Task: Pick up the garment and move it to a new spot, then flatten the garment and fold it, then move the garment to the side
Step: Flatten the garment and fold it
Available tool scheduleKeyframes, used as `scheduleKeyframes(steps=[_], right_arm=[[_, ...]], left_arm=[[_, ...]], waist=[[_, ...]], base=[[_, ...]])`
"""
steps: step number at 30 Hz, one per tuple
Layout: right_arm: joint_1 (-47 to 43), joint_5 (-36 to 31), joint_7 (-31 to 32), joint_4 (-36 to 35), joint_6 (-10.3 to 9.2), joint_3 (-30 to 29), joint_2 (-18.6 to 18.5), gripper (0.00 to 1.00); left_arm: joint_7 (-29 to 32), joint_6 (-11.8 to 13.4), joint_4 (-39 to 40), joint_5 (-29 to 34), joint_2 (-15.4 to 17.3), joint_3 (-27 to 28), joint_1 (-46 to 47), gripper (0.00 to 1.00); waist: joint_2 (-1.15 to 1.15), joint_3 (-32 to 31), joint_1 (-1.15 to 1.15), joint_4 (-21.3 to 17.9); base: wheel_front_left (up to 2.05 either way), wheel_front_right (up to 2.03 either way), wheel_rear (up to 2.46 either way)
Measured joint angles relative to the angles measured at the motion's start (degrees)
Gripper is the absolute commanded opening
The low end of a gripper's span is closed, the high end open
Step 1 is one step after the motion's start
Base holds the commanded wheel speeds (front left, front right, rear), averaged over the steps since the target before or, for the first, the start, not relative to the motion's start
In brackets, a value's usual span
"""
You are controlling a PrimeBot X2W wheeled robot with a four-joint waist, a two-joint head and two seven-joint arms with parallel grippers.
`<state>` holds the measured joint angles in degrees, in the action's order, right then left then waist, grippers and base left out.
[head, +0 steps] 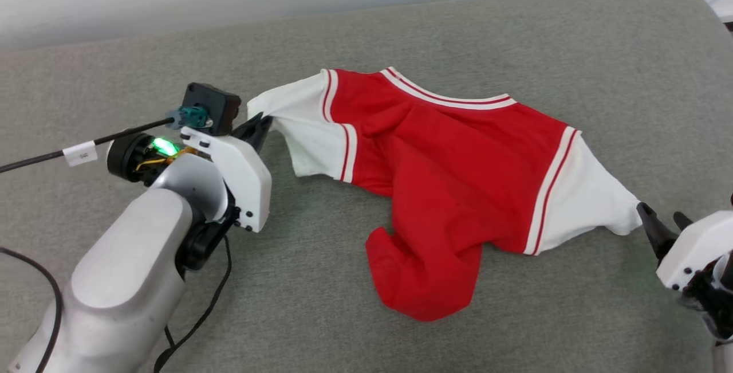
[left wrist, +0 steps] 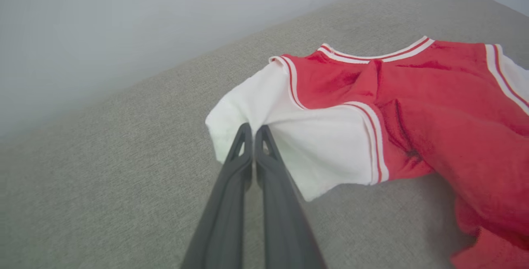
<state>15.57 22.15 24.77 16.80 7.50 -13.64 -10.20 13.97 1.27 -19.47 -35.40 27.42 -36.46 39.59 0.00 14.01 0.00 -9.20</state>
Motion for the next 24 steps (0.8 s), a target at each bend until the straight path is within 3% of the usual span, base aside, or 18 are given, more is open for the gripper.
scheduleKeyframes(steps=[5, 13, 14, 15, 16, 17, 24], right_arm=[[4.7, 1.4, 10.0, 4.7, 0.00, 0.7, -2.1, 1.00], [9.5, 3.6, 18.6, 10.2, 0.00, 1.4, -3.9, 1.00], [9.9, 3.8, 19.8, 10.5, 0.00, 1.3, -4.2, 0.93], [10.2, 4.2, 20.7, 10.6, -0.01, 1.3, -4.3, 0.42], [10.4, 4.4, 21.3, 10.6, -0.01, 1.3, -4.5, 0.16], [10.6, 4.7, 22.0, 10.6, -0.01, 1.3, -4.8, 0.00], [10.5, 5.6, 22.2, 9.2, -0.02, 3.1, -5.9, 0.00]], left_arm=[[-0.5, 0.8, 4.9, 1.0, 0.0, -0.3, 0.0, 0.00], [-0.3, 1.4, 10.0, 1.9, 0.9, -0.6, 0.6, 0.00], [-0.3, 1.4, 10.3, 1.9, 1.0, -0.6, 0.6, 0.00], [-0.3, 1.4, 10.5, 1.9, 1.1, -0.6, 0.6, 0.00], [-0.3, 1.5, 10.6, 1.9, 1.3, -0.6, 0.6, 0.00], [-0.3, 1.5, 10.8, 1.9, 1.4, -0.6, 0.6, 0.00], [-0.3, 1.9, 10.9, 1.5, 2.3, -0.4, 0.5, 0.00]], waist=[[0.00, 1.4, 0.00, 1.9], [0.00, 5.0, 0.00, 4.0], [0.00, 5.3, 0.00, 4.2], [0.00, 5.6, 0.00, 4.5], [0.00, 5.8, 0.00, 4.7], [0.00, 6.0, 0.00, 4.8], [0.00, 4.6, 0.00, 4.5]], base=[[0.00, 0.00, 0.00], [0.00, 0.00, 0.00], [0.00, 0.00, 0.00], [0.00, 0.00, 0.00], [0.00, 0.00, 0.00], [0.00, 0.00, 0.00], [0.00, 0.00, 0.00]])
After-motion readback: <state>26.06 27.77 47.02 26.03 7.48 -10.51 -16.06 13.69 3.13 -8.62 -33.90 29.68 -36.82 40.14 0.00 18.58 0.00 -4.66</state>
